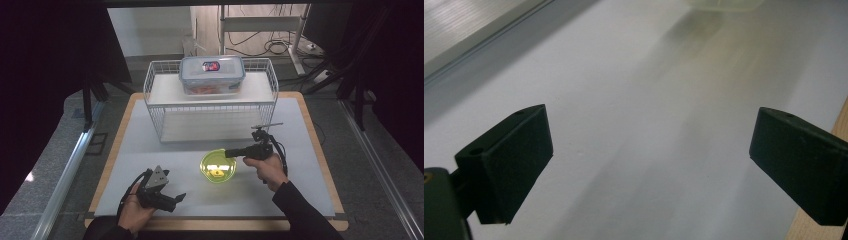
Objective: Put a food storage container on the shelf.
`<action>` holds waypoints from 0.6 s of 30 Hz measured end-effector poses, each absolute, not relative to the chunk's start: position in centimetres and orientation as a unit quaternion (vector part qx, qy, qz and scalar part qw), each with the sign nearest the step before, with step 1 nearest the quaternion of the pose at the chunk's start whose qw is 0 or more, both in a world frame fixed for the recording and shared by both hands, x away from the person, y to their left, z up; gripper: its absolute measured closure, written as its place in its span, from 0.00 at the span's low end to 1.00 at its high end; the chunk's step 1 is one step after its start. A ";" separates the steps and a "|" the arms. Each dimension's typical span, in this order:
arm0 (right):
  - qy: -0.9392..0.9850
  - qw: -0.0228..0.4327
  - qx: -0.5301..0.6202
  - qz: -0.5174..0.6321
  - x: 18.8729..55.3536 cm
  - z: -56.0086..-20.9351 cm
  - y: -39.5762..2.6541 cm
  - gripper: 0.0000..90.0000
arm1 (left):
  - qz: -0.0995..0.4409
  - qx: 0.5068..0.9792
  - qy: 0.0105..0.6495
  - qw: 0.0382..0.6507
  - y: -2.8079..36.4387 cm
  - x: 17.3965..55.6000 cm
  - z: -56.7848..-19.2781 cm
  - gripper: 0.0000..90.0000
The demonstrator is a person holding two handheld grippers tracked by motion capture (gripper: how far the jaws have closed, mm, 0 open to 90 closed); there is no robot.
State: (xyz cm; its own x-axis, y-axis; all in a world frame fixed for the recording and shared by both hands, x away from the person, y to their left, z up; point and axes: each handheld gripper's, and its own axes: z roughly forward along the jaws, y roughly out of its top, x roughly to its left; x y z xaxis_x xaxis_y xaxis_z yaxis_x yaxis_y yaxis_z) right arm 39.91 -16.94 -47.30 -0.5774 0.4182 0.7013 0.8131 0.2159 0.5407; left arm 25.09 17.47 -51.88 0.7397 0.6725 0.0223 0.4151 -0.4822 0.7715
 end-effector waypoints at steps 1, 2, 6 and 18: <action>-0.749 0.208 -0.408 -0.479 39.9 -46.9 -17.0 0.91 | 0.164 0.844 0.323 0.396 17.5 25.1 -51.9 0.04; -0.748 0.206 -0.408 -0.482 39.9 -46.5 -17.1 0.91 | 0.164 0.843 0.323 0.397 17.5 25.1 -51.8 0.04; -0.738 0.203 -0.409 -0.497 39.9 -44.9 -17.4 0.91 | 0.165 0.843 0.323 0.397 17.6 25.1 -51.8 0.04; -0.721 0.186 -0.405 -0.530 40.7 -39.7 -18.0 0.92 | 0.161 0.839 0.326 0.404 17.7 25.2 -51.7 0.03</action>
